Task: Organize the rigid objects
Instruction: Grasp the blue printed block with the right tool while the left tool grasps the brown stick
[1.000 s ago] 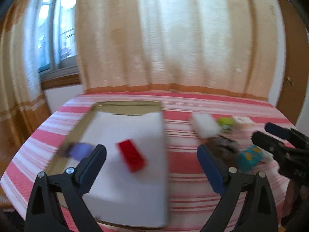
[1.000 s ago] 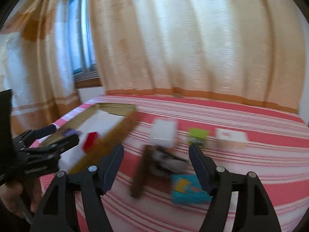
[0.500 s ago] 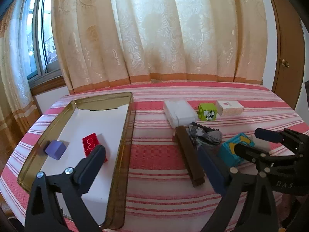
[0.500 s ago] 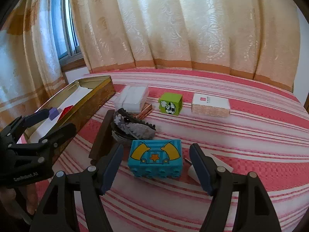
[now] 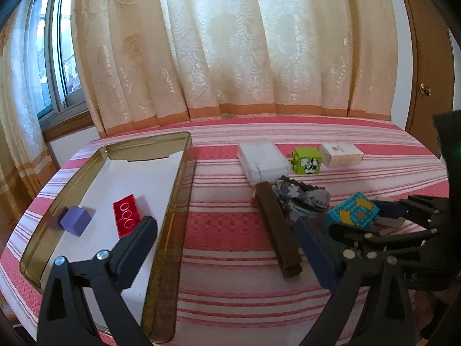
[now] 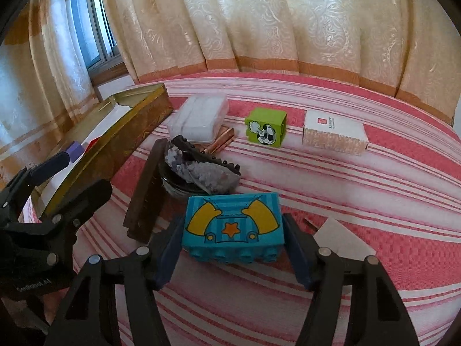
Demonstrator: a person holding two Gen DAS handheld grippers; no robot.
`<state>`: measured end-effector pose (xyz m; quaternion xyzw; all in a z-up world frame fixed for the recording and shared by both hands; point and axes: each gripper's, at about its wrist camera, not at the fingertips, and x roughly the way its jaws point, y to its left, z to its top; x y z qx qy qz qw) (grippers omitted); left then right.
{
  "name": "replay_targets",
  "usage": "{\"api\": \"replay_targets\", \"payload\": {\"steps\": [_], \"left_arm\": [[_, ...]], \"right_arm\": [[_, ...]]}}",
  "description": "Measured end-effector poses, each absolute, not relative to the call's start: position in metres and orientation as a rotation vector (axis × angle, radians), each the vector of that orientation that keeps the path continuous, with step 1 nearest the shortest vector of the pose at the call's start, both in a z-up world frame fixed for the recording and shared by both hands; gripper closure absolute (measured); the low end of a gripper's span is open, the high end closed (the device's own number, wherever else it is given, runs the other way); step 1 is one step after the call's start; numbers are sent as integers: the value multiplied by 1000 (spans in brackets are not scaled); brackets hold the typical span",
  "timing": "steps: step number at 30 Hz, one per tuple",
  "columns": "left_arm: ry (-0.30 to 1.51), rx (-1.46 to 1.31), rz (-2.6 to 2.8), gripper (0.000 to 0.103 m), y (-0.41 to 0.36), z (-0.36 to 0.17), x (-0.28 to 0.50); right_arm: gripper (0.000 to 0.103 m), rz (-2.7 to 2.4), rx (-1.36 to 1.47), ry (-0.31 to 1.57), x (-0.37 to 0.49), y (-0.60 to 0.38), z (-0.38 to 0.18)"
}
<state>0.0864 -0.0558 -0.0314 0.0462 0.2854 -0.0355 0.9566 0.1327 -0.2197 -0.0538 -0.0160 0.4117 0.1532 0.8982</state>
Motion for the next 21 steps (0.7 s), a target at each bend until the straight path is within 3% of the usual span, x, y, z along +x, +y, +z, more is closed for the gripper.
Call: {"api": "replay_targets", "payload": {"steps": [5, 16, 21], "left_arm": [[583, 106, -97, 9, -65, -32, 86], [726, 117, -175, 54, -88, -46, 111], [814, 97, -195, 59, -92, -57, 125]], "right_arm": [[36, 275, -18, 701, 110, -228, -33], [36, 162, 65, 633, 102, -249, -23], [35, 159, 68, 622, 100, -251, -22]]}}
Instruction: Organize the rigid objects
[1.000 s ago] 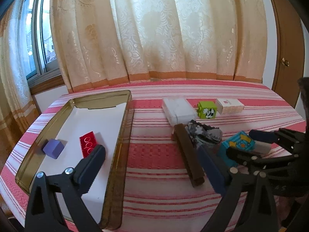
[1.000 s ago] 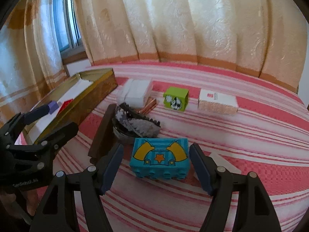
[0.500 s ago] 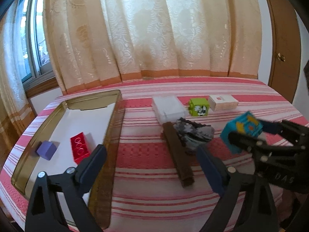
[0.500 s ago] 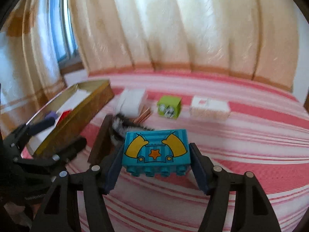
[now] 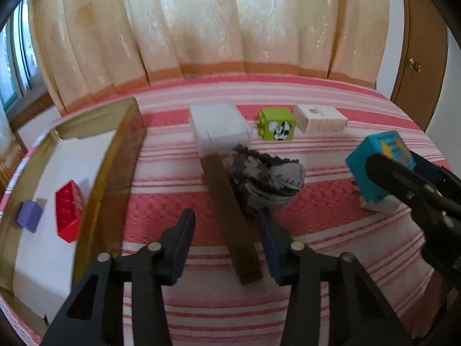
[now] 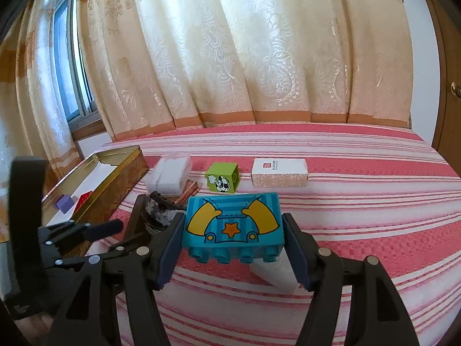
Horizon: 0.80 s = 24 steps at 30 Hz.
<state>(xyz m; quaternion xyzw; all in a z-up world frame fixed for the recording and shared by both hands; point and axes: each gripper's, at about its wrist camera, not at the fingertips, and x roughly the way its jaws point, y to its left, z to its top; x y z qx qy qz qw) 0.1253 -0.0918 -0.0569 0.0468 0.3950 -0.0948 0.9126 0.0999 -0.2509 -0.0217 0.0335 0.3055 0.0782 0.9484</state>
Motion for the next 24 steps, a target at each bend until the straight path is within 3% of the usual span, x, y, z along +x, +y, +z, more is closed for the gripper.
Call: {"api": "replay_targets", "payload": {"steps": [4, 14, 24], "left_arm": [[861, 85, -205, 86, -93, -63, 132], [782, 92, -192, 89, -92, -53, 122], [618, 54, -170, 89, -80, -33, 101]], "right_arm": [[35, 159, 76, 619, 98, -252, -22], [35, 150, 92, 551, 88, -257, -15], [36, 130, 139, 370, 60, -268, -1]]}}
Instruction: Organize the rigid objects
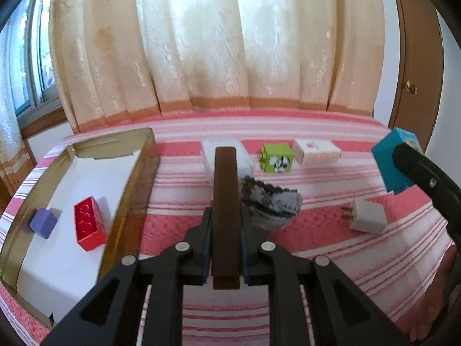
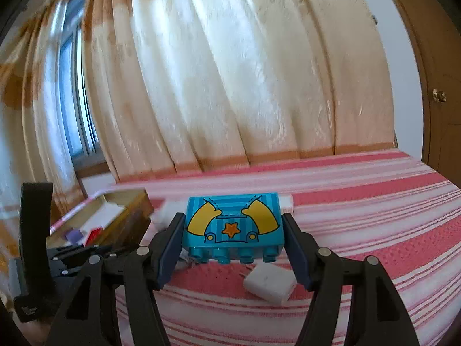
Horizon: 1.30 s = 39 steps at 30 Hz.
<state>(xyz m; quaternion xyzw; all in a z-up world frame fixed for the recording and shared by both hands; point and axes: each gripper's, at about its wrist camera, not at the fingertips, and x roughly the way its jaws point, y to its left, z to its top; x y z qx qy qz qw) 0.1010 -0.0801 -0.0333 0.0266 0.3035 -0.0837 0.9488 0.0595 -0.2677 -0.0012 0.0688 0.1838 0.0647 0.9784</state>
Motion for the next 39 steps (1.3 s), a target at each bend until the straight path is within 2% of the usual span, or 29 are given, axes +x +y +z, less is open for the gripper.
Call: {"api": "replay_targets", "payload": {"steps": [16, 39], "left_arm": [[415, 14, -117, 89, -62, -17, 81], [336, -8, -71, 89, -40, -12, 71]], "right_arm": [[36, 111, 171, 317, 58, -269, 2], [36, 142, 104, 305, 64, -237, 2]]}}
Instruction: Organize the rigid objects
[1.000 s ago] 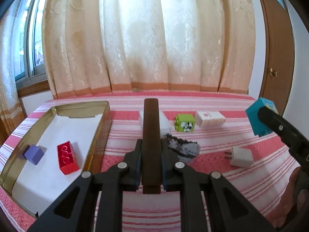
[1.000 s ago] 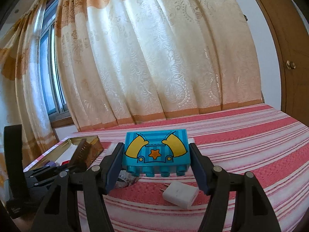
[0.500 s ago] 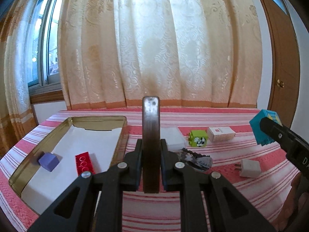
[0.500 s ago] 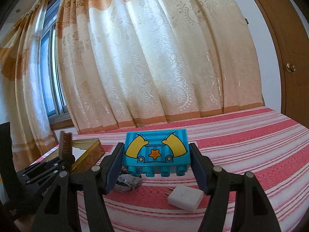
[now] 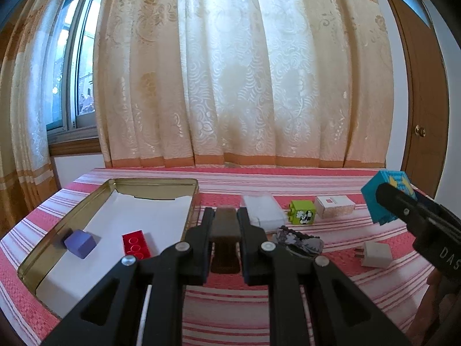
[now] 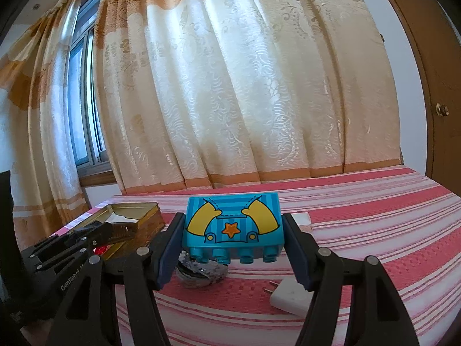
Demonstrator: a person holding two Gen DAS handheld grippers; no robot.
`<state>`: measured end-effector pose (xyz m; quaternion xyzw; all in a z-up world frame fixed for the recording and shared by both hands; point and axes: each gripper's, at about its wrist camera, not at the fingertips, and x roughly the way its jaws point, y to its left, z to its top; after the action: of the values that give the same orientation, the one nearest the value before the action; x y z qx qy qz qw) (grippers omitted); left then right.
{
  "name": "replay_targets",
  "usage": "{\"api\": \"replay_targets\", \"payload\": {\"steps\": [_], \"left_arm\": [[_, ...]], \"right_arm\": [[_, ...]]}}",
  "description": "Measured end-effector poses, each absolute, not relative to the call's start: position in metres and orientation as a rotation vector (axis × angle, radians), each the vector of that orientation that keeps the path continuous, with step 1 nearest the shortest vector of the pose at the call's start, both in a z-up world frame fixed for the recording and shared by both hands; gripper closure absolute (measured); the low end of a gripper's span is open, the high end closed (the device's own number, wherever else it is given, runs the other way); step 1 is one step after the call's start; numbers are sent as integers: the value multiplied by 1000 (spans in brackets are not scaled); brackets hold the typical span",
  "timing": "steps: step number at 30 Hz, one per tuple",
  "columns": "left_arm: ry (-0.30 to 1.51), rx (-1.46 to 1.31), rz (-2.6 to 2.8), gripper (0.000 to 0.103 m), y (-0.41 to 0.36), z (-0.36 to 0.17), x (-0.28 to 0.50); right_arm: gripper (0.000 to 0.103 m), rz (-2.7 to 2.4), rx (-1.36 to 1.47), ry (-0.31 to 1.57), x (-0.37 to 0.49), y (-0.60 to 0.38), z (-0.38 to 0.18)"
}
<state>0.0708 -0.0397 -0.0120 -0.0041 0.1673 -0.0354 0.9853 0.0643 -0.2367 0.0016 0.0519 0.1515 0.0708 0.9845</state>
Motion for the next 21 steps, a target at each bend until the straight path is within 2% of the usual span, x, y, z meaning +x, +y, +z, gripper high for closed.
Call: {"api": "replay_targets", "payload": {"steps": [21], "left_arm": [[309, -33, -28, 89, -18, -10, 68]], "right_arm": [[36, 197, 34, 296, 63, -197, 1]]}}
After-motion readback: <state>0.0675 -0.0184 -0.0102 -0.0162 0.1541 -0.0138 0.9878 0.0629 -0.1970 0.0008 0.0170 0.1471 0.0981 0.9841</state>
